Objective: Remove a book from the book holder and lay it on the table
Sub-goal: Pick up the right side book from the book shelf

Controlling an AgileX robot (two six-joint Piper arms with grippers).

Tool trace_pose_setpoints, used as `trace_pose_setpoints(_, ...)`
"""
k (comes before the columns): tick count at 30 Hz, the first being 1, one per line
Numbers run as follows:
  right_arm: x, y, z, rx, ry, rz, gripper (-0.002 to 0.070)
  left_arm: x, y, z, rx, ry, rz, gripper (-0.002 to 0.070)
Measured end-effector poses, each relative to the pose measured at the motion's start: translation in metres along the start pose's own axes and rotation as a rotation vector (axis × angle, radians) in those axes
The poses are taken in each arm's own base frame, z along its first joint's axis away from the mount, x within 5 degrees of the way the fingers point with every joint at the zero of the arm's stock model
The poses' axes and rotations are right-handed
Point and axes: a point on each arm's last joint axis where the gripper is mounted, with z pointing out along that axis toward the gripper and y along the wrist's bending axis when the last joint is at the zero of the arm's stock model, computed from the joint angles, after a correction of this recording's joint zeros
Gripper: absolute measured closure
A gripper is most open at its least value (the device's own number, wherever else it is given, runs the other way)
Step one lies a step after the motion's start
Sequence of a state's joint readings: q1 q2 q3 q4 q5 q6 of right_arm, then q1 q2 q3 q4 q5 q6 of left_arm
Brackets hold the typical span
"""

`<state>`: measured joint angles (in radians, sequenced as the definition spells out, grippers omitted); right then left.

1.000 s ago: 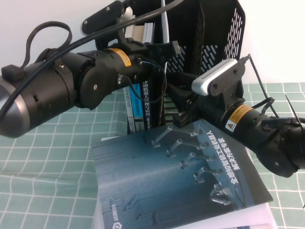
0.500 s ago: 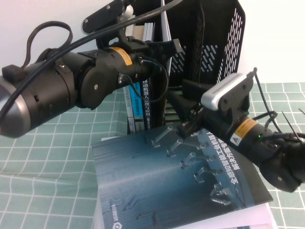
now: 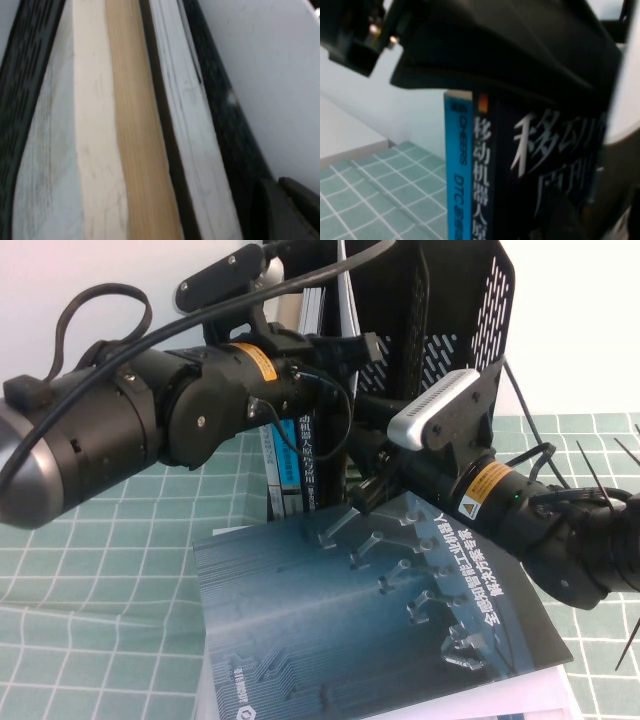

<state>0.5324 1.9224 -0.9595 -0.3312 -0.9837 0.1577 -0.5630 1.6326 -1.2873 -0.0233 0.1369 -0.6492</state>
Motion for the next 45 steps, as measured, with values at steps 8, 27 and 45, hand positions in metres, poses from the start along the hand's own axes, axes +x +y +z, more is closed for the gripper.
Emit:
trace_pose_setpoints(8, 0.002, -0.004, 0.001, 0.055, 0.022, 0.054, 0.064, -0.002, -0.002, -0.018, -0.033, 0.049, 0.072, 0.0678)
trace_pose_setpoints(27, -0.065, -0.009, -0.015, 0.127, -0.26, 0.039, 0.066, -0.032, -0.028, -0.233, 0.044, -0.057, 0.341, 0.0678)
trace_pose_setpoints(45, -0.172, 0.038, -0.084, -0.192, -0.242, -0.548, 0.0663, 0.068, 0.04, -0.333, 0.275, -0.221, 0.207, 0.0678)
